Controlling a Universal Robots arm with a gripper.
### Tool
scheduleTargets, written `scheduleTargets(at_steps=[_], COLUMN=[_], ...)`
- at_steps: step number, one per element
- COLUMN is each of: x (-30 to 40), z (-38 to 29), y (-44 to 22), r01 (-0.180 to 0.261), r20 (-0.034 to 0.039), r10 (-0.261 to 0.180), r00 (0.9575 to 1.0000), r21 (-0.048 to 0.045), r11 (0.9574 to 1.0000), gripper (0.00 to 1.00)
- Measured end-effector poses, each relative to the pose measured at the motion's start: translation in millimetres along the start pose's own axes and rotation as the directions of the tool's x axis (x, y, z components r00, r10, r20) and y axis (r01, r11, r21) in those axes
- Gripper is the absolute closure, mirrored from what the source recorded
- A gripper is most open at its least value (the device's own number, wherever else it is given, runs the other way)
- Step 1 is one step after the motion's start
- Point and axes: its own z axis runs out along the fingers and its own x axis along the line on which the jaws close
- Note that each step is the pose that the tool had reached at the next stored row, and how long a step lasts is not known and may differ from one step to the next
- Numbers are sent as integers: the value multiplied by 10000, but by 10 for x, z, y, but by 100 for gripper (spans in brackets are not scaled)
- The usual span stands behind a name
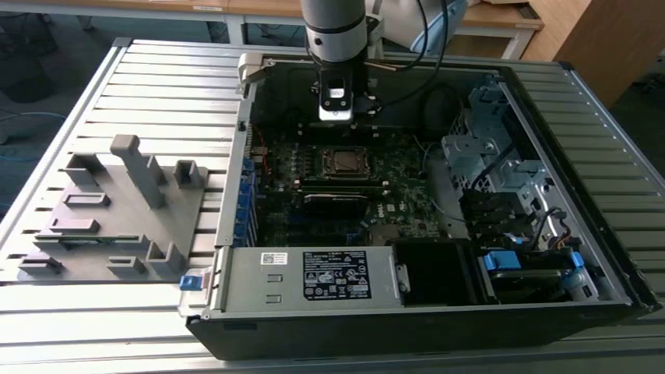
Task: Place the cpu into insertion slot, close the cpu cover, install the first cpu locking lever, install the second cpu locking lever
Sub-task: 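Install the second cpu locking lever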
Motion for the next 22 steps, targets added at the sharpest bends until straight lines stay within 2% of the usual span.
scheduleTargets(at_steps=[2, 5, 6, 16, 18, 19, 22], x=[0, 0, 0, -3, -4, -14, -17], z=[0, 0, -1, -23, -38, -129, -149], y=[1, 0, 0, 4, 8, 28, 33], r01=[13, 15, 40, 40, 39, 36, 36], r20=[30, 36, 107, 106, 105, 97, 95], r10=[-14, -15, -41, -42, -41, -37, -37], r00=[10000, 10000, 9999, 9999, 9999, 9999, 9999], r21=[39, 47, 137, 145, 136, 126, 122], r11=[10000, 10000, 9999, 9999, 9999, 9999, 9999], gripper=[90, 90, 90, 90, 90, 90, 90])
